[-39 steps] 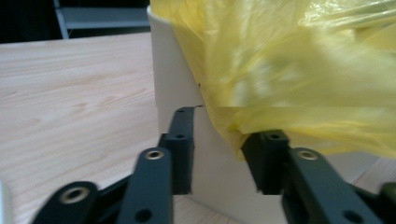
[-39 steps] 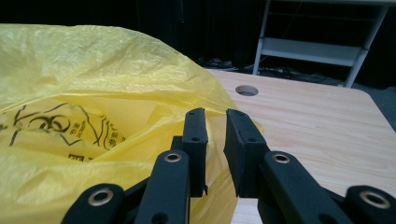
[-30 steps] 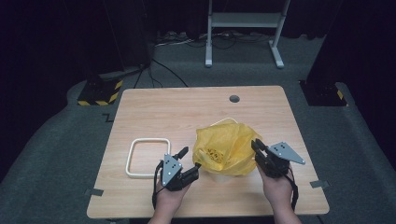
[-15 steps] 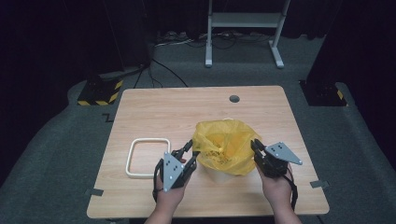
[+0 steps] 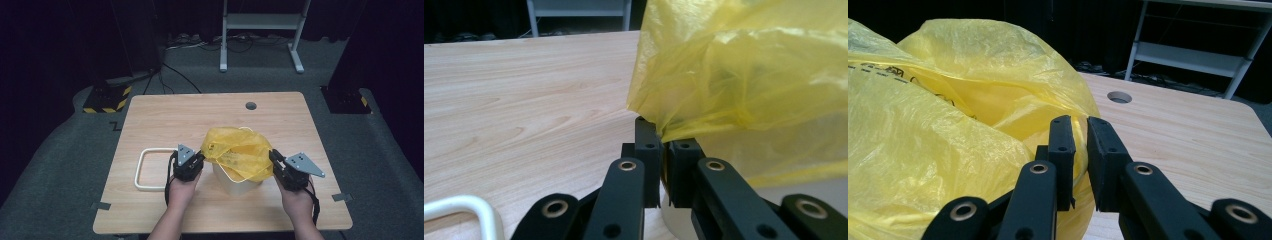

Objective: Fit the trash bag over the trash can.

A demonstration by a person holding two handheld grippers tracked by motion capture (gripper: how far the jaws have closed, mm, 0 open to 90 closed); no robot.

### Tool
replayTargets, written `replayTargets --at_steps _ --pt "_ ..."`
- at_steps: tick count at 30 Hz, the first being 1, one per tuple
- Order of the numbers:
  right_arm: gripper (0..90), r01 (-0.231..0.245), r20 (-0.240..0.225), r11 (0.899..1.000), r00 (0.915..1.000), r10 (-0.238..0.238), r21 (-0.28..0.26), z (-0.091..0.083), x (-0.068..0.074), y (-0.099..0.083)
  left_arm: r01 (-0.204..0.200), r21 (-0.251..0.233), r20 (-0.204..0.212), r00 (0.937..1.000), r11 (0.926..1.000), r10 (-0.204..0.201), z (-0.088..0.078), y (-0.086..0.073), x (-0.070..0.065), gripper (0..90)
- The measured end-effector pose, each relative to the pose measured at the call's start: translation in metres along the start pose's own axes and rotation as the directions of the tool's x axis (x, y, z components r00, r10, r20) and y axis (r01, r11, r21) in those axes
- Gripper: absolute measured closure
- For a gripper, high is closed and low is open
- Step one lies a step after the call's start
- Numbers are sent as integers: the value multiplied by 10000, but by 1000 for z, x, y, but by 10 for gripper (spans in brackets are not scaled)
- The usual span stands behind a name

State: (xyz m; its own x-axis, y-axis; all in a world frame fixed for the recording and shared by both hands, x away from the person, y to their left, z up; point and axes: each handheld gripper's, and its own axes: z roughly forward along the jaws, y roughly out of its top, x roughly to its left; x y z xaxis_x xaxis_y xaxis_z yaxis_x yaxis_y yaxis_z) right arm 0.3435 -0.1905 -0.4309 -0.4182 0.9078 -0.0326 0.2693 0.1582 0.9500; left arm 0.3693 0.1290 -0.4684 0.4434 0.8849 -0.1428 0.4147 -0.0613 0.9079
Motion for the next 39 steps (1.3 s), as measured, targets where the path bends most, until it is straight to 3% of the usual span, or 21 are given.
replayTargets --at_steps 2,8,10,12,15,17,19,22,25,27,31,32,33,36,37,39 --pt "811 8 -12 10000 10000 -8 0 0 0 0 -39 -72 157 9999 10000 40 -6 -3 -3 839" --pt "692 -93 41 9998 9999 94 -151 -5 1 6 39 -169 530 9986 9998 -30 -19 -7 -7 799" --pt "679 -154 152 9991 9998 160 -404 -14 3 8 -3 -190 603 9982 9998 15 -22 -10 -9 787" --pt "681 -169 198 9969 9996 184 -772 -33 5 6 -37 -220 666 9978 9998 52 -24 -12 -11 767" --pt "694 -329 79 9956 9994 337 -880 -45 6 1 -18 -189 721 9974 9998 31 -24 -14 -11 760" --pt "694 -333 -86 9975 9994 328 -625 -48 10 -6 31 -164 737 9973 9999 -18 -23 -15 -10 762" --pt "695 -311 -169 9993 9994 308 -182 -42 14 -17 58 -144 776 9970 9999 -47 -22 -15 -11 783" --pt "700 -235 -24 9997 9997 235 -30 -30 14 -21 3 -132 833 9965 9999 8 -22 -15 -12 783" --pt "699 -218 116 9998 9997 217 22 -22 9 -18 -44 -102 1001 9950 9999 54 -22 -15 -17 781" --pt "690 -80 406 9998 9992 73 173 -5 -3 -9 -116 -92 1143 9934 9999 126 -23 -15 -20 779" --pt "688 -122 726 9997 9973 108 195 2 -12 -1 -160 -212 1269 9917 9996 185 -25 -16 -25 776" --pt "688 -215 701 9997 9973 209 66 -1 -12 1 -147 -244 1293 9914 9996 178 -26 -16 -25 775" --pt "682 -323 343 9989 9989 335 -336 -14 -5 5 -56 -306 1318 9912 9995 96 -28 -17 -25 768" --pt "658 -212 56 9984 9998 215 -527 -23 7 5 -46 -319 1311 9913 9995 88 -29 -17 -25 762" --pt "633 -506 -336 9964 9983 484 -685 -31 19 2 -27 -325 1291 9916 9995 69 -30 -18 -24 762" --pt "608 -580 -550 9962 9970 544 -654 -33 28 -3 44 -320 1278 9918 9995 -3 -31 -20 -23 761"
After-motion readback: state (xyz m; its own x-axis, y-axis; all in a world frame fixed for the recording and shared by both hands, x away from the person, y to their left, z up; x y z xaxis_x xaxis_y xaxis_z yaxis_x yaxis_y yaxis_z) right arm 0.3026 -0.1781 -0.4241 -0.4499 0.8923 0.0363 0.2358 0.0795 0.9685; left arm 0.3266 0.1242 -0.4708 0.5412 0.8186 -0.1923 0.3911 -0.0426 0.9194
